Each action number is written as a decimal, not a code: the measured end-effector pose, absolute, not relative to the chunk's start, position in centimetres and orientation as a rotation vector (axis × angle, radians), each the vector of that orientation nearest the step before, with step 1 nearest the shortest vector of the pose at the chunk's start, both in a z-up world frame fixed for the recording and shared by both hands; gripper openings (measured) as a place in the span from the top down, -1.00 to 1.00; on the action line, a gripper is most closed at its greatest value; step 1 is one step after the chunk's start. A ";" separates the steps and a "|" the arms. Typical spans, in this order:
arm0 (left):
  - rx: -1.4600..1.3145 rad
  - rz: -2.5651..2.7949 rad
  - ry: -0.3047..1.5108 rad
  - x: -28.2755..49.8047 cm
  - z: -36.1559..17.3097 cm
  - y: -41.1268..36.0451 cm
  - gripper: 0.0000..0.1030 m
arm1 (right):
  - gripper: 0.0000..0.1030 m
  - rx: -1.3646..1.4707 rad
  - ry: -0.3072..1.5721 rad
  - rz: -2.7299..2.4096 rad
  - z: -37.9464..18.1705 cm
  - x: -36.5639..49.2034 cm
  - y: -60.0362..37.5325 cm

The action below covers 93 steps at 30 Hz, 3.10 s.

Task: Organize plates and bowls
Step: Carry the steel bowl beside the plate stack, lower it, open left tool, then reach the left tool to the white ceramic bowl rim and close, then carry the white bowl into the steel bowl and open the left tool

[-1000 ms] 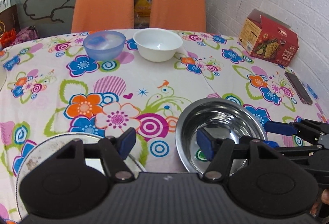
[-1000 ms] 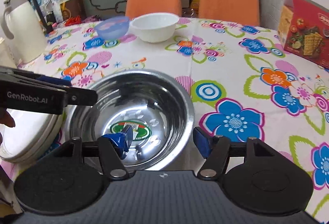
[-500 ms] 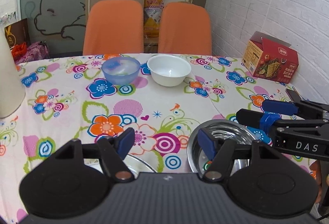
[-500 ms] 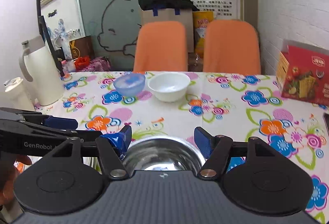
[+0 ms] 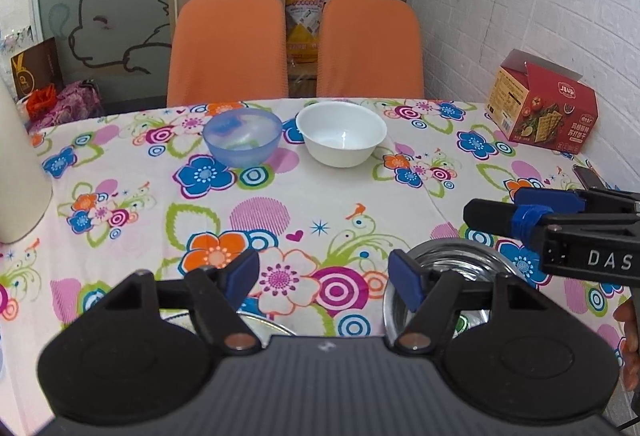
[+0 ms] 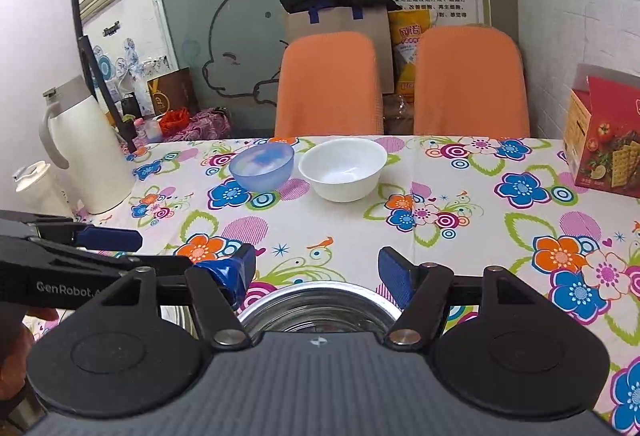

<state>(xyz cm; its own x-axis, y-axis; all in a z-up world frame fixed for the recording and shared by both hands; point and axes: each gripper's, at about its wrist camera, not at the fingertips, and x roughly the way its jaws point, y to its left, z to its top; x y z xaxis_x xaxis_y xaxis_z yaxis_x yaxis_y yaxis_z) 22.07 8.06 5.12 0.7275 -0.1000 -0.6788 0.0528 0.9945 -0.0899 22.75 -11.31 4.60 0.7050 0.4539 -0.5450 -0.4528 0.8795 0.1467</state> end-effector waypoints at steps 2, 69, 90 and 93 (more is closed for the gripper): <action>-0.072 -0.093 0.757 22.7 5.2 8.3 -0.38 | -0.05 0.018 0.624 0.492 4.9 23.3 -11.2; 0.024 -0.281 1.001 54.6 -2.4 8.7 -0.46 | -0.14 -0.118 0.834 0.435 -2.8 47.1 -4.8; 0.046 -0.290 1.027 54.6 -2.4 7.9 -0.46 | -0.16 -0.176 0.697 0.622 -2.2 40.8 -7.2; 0.052 -0.294 1.022 54.6 -2.6 7.8 -0.46 | -0.17 -0.215 0.688 0.624 -2.7 41.4 -6.2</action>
<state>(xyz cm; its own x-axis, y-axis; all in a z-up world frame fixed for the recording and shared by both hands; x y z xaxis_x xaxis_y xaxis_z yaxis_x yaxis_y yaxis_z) 54.57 7.77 -2.55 0.4859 -0.2175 -0.8465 0.2662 0.9593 -0.0937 41.44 -6.21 -2.71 0.6003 0.4650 -0.6507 -0.6018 0.7985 0.0153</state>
